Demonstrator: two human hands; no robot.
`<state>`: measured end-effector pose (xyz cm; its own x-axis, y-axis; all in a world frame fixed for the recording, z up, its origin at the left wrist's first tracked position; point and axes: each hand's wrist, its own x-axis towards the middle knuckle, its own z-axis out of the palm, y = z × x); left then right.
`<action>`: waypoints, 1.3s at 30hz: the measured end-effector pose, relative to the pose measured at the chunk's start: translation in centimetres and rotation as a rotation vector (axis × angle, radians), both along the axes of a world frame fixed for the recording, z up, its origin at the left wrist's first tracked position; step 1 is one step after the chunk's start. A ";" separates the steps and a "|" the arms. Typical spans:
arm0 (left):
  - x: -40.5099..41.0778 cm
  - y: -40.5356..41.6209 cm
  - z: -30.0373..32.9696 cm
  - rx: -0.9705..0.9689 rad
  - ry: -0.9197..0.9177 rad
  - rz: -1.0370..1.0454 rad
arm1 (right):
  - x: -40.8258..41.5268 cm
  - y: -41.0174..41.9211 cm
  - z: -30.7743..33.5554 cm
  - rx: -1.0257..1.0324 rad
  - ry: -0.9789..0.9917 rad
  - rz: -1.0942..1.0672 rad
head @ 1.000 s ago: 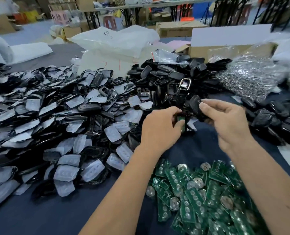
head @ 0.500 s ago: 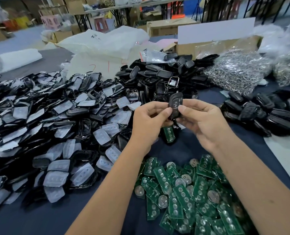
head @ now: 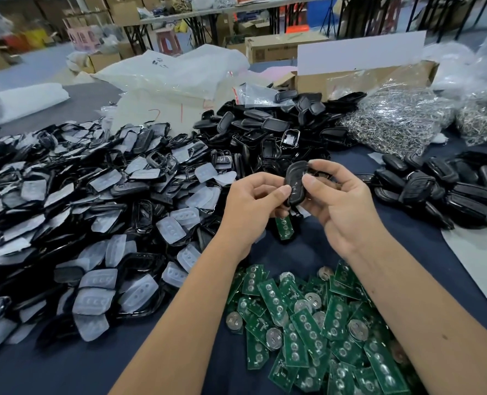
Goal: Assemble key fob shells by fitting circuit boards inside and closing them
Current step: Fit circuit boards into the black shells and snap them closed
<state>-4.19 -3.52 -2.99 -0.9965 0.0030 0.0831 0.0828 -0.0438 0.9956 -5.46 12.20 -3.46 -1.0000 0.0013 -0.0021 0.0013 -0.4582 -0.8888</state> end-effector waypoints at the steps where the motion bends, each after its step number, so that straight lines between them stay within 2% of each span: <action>1: 0.0 0.0 0.0 0.001 0.001 -0.007 | 0.0 0.1 0.0 -0.012 -0.004 0.012; 6: 0.0 0.1 0.1 -0.003 -0.001 -0.062 | -0.1 0.2 0.1 -0.083 -0.009 0.073; 11: 0.0 0.3 0.3 -0.033 0.011 -0.025 | -0.1 0.0 0.2 -0.148 -0.015 0.066; 19: 0.0 0.1 0.2 -0.104 0.024 0.036 | -0.1 0.1 0.1 -0.001 0.033 0.075; 29: 0.2 0.2 0.3 -0.046 0.049 0.027 | 0.2 0.1 0.2 -0.075 0.009 0.068; 31: -0.1 0.1 0.2 -0.125 0.090 0.073 | 0.0 0.0 0.0 -0.035 0.017 0.030; 36: -0.4 0.4 0.1 -0.560 0.322 0.211 | 0.1 -0.8 -0.3 0.182 0.041 -0.064; 39: -0.2 1.0 -0.1 -0.676 0.414 0.190 | 0.2 -0.9 -0.3 0.241 0.041 -0.125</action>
